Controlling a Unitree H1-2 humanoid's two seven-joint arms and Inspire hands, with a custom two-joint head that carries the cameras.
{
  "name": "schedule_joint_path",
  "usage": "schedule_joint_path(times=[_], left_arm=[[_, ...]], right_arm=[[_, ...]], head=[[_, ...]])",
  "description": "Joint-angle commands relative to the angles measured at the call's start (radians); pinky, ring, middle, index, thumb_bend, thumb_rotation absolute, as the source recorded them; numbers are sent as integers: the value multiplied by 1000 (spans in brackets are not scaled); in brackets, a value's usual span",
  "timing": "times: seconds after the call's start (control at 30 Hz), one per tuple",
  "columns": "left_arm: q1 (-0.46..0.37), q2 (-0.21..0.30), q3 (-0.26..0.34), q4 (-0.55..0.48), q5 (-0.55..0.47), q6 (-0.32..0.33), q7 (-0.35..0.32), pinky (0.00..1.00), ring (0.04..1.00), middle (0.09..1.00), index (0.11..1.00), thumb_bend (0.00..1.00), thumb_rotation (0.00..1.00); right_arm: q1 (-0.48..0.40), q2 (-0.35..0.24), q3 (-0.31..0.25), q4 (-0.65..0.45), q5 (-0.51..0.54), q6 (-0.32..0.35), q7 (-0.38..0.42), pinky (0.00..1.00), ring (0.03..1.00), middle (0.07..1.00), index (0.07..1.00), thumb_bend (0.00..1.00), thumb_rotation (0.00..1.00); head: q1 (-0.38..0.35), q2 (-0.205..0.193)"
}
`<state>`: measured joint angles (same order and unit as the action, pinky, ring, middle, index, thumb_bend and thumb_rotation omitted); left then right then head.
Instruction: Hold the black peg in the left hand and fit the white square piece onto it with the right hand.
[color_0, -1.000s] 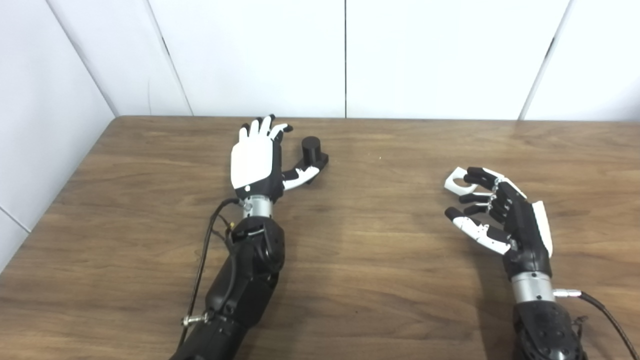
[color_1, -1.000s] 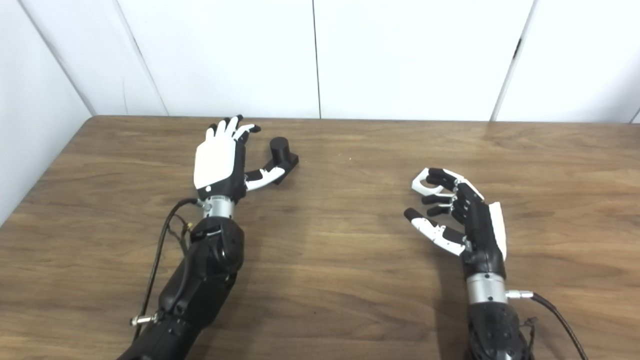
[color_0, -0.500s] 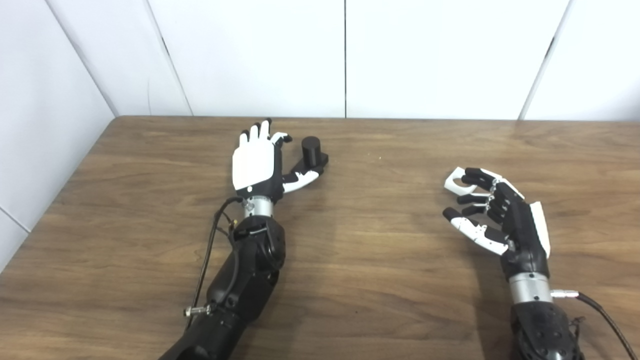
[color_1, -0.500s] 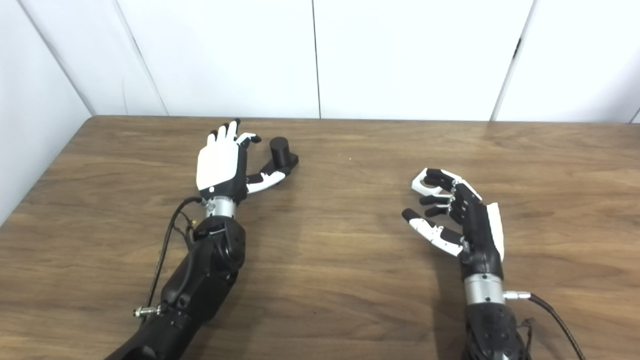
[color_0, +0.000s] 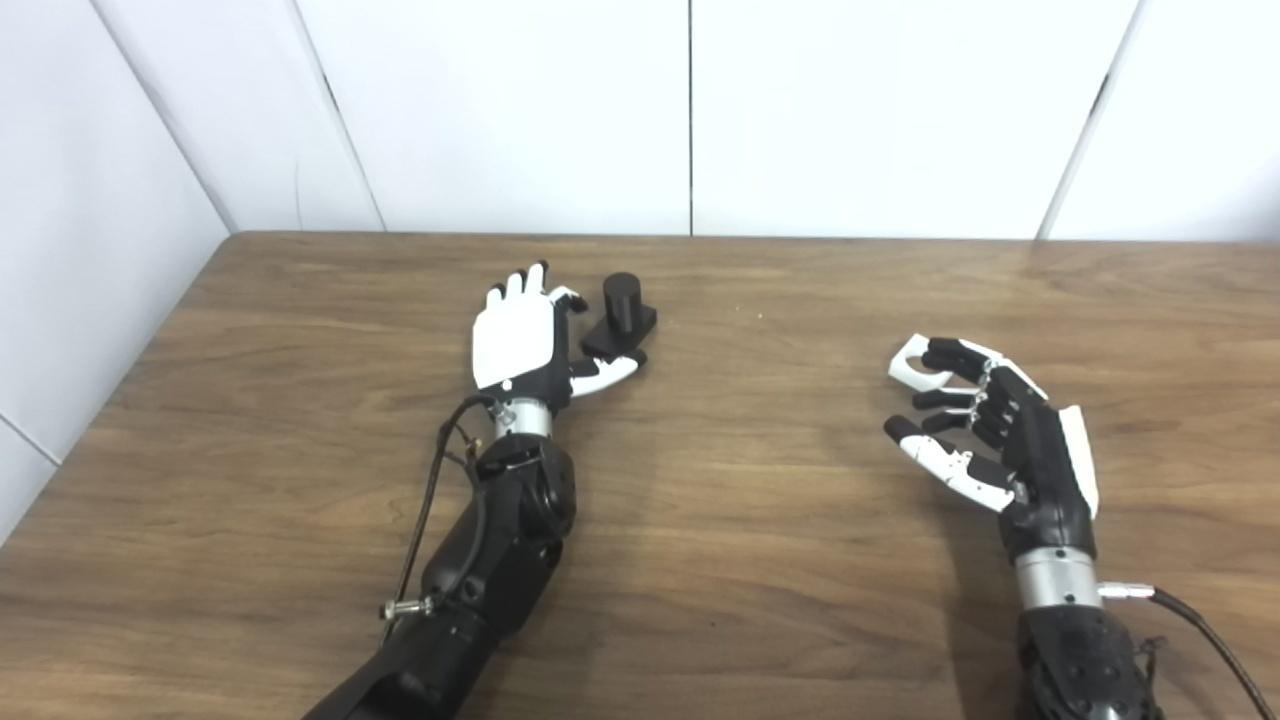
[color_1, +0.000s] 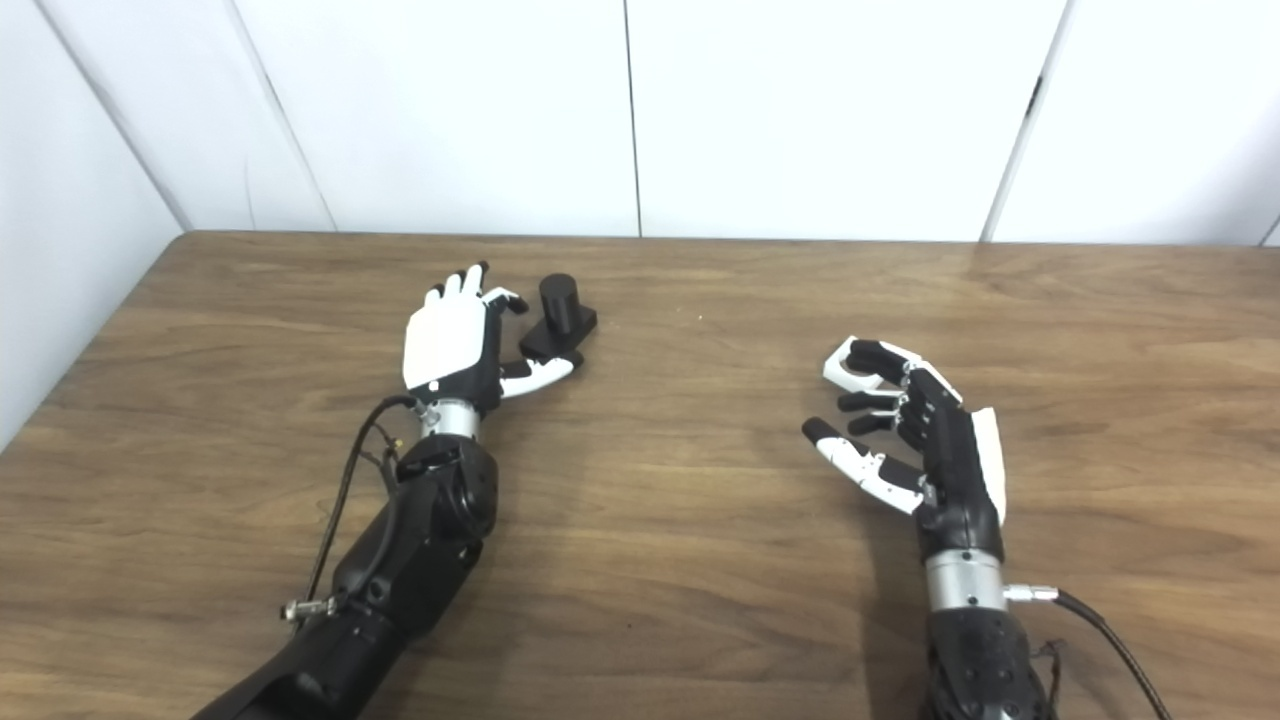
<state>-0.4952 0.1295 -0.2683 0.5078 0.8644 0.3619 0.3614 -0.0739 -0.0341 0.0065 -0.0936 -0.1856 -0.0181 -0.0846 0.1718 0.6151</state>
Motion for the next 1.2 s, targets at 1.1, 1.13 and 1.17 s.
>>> schedule_joint_path(times=[1.1, 1.13, 1.17], left_arm=[[-83, 58, -34, 67, -110, -61, -17, 1000, 943, 878, 487, 522, 90], [-81, 59, -34, 64, -114, -61, -22, 1000, 943, 878, 486, 518, 85], [-80, 59, -35, 62, -116, -61, -26, 1000, 943, 878, 485, 517, 83]], right_arm=[[-10, 1, -8, -65, -24, -19, -9, 490, 601, 722, 706, 496, 66], [-9, 1, -9, -67, -23, -18, -9, 487, 600, 721, 706, 495, 68], [-8, 1, -9, -69, -23, -17, -8, 487, 598, 721, 705, 496, 75]], head=[[-11, 19], [-11, 20], [-11, 21]])
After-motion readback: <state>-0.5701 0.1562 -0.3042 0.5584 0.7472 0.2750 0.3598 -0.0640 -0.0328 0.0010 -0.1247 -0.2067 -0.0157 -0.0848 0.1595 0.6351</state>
